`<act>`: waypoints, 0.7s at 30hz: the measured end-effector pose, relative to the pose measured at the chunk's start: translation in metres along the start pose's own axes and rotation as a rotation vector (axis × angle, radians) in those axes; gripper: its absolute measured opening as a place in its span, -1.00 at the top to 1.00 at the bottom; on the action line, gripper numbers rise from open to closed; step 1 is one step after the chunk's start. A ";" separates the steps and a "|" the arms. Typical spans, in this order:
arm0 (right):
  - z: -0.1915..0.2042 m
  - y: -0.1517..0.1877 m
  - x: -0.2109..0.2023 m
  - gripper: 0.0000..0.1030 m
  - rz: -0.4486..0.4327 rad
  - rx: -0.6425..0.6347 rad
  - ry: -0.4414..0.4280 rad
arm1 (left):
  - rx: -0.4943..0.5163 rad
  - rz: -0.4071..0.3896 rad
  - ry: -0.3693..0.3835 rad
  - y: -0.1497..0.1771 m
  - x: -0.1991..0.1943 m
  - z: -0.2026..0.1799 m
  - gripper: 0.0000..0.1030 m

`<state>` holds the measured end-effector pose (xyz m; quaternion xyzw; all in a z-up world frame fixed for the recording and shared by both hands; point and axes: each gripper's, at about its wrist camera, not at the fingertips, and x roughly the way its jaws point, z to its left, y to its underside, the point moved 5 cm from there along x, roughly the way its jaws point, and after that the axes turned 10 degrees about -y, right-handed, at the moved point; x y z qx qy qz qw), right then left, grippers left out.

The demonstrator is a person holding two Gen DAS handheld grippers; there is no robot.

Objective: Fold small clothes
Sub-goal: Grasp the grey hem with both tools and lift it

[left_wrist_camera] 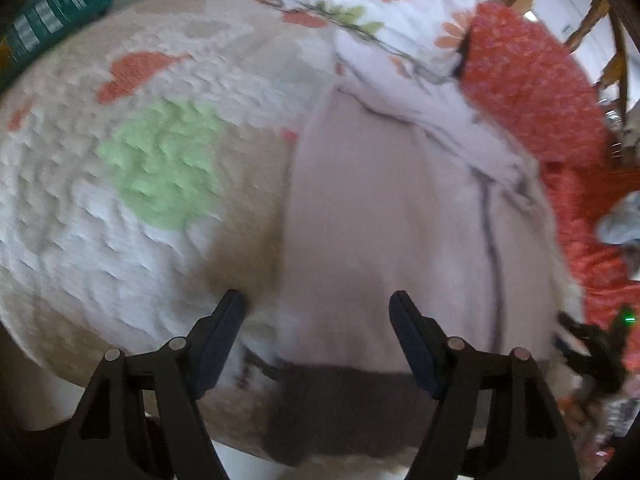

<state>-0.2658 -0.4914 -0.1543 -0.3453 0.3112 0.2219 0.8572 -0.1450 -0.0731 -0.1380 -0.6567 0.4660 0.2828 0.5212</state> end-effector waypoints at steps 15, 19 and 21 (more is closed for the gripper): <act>0.031 0.056 0.003 -0.38 0.127 0.051 -0.325 | -0.021 0.109 0.159 0.036 0.009 -0.018 0.43; 0.044 0.071 0.007 -0.37 0.140 0.003 -0.296 | -0.004 0.112 0.159 0.045 0.008 -0.020 0.33; 0.051 0.077 0.007 -0.33 0.135 -0.042 -0.251 | -0.003 0.110 0.158 0.049 0.008 -0.023 0.30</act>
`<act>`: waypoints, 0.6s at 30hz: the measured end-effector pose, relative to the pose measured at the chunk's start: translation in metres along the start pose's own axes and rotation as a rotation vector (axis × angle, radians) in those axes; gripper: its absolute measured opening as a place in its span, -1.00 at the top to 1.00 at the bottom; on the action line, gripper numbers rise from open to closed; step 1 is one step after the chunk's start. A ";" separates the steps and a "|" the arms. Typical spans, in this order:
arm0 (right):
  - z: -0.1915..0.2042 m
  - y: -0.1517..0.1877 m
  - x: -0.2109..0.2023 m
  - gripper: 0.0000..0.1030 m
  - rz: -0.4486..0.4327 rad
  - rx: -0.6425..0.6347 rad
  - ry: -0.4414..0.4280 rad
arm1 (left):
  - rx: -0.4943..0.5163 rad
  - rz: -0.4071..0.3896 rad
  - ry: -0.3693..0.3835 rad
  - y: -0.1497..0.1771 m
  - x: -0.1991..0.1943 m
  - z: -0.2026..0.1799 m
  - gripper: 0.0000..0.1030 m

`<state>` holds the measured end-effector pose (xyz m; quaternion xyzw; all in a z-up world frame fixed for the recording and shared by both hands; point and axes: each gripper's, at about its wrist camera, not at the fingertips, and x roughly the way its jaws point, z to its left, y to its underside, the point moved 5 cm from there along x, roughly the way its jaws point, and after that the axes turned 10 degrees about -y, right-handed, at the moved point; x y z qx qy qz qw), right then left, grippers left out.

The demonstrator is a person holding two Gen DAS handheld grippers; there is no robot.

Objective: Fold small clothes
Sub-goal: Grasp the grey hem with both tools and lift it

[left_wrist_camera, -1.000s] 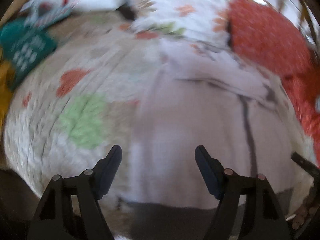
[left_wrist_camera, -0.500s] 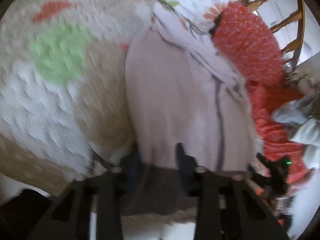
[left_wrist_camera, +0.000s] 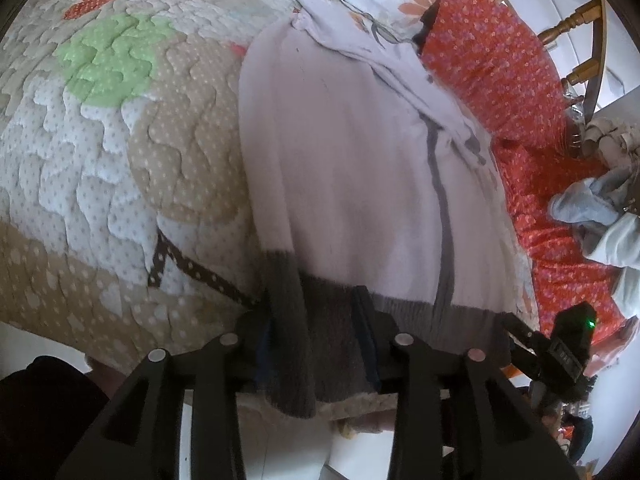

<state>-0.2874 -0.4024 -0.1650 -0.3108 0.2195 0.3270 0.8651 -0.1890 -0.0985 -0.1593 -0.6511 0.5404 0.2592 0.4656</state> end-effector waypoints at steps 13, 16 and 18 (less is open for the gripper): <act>0.011 0.002 -0.025 0.82 -0.087 -0.053 0.110 | -0.102 -0.122 0.029 -0.015 -0.062 0.012 0.86; 0.013 0.002 -0.055 0.83 -0.134 0.011 -0.008 | -0.097 -0.156 0.051 -0.012 -0.089 0.017 0.87; 0.018 0.007 -0.066 0.84 -0.145 0.024 -0.046 | -0.094 -0.165 0.075 -0.010 -0.102 0.024 0.87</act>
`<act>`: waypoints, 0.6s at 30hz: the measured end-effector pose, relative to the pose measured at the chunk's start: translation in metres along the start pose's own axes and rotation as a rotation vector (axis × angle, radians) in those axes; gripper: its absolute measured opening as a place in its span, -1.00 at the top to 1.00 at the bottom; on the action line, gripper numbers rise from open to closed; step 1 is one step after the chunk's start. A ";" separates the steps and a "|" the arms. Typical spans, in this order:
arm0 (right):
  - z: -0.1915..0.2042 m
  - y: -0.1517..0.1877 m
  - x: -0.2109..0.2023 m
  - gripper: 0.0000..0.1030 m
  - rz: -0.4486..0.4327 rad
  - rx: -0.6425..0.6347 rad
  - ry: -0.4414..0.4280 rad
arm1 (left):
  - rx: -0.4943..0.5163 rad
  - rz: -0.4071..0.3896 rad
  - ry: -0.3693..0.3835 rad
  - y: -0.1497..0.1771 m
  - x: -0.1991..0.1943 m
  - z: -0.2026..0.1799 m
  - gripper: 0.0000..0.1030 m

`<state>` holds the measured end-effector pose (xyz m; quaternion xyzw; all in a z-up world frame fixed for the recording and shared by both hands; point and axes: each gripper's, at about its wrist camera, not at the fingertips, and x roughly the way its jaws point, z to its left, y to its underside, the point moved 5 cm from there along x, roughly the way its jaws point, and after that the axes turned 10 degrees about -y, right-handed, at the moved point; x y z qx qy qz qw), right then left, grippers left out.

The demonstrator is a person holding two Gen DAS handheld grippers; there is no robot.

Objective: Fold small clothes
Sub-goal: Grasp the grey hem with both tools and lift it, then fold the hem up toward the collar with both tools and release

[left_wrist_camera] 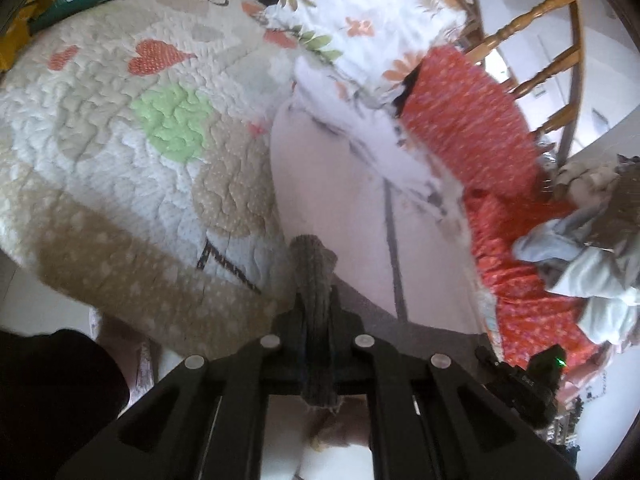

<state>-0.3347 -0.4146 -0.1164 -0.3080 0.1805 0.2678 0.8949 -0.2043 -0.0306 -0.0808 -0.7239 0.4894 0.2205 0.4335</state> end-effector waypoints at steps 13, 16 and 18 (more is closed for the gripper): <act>0.008 0.023 -0.012 0.84 0.097 -0.042 0.005 | 0.015 0.014 -0.012 -0.007 0.010 0.015 0.87; 0.035 -0.009 -0.007 0.84 0.079 -0.132 0.005 | 0.043 -0.027 -0.020 -0.050 0.016 -0.002 0.87; 0.052 -0.037 0.001 0.84 0.058 -0.177 0.016 | 0.041 -0.043 -0.029 -0.084 0.027 -0.012 0.87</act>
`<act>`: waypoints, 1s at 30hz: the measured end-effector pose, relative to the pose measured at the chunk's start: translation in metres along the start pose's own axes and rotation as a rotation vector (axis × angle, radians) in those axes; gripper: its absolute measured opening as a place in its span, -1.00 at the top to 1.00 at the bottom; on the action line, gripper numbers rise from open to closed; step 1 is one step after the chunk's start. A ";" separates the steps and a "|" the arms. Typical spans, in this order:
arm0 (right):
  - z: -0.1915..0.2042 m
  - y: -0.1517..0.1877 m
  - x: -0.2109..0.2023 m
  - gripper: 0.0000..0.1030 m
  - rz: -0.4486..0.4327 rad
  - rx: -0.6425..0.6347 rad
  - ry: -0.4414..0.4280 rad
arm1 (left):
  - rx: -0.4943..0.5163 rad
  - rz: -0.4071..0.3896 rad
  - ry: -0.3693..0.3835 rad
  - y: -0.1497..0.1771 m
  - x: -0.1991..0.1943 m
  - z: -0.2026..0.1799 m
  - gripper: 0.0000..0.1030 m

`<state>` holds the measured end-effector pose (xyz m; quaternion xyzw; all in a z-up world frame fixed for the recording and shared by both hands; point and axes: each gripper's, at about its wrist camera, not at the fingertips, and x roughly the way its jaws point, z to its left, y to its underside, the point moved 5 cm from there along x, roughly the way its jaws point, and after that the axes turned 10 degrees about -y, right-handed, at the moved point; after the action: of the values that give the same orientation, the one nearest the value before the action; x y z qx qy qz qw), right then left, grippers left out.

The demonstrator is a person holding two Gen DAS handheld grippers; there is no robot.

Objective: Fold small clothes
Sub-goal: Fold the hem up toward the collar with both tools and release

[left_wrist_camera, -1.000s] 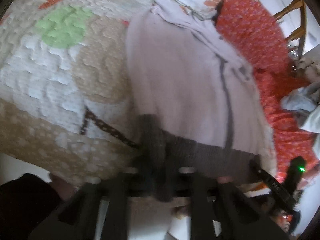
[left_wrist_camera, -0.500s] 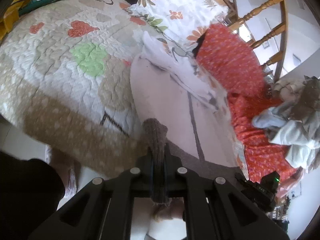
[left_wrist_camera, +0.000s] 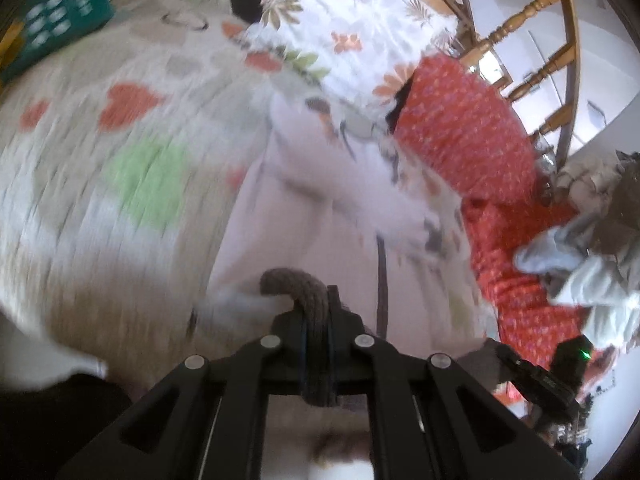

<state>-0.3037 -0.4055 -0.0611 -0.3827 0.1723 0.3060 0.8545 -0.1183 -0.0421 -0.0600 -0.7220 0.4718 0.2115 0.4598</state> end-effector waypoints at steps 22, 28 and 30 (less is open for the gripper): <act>-0.100 -0.241 0.187 0.80 0.007 0.110 0.146 | -0.145 0.039 -0.069 -0.208 0.205 -0.034 0.83; -0.140 -0.276 0.204 0.01 -0.067 0.182 0.130 | -0.230 -0.019 -0.119 -0.222 0.211 -0.014 -0.19; -0.145 -0.281 0.200 -0.19 -0.094 0.178 0.146 | -0.265 -0.032 -0.124 -0.226 0.207 -0.005 -0.26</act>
<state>0.0223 -0.5833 -0.1064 -0.3341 0.2427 0.2205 0.8837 0.1755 -0.1177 -0.1054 -0.7695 0.3988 0.3086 0.3919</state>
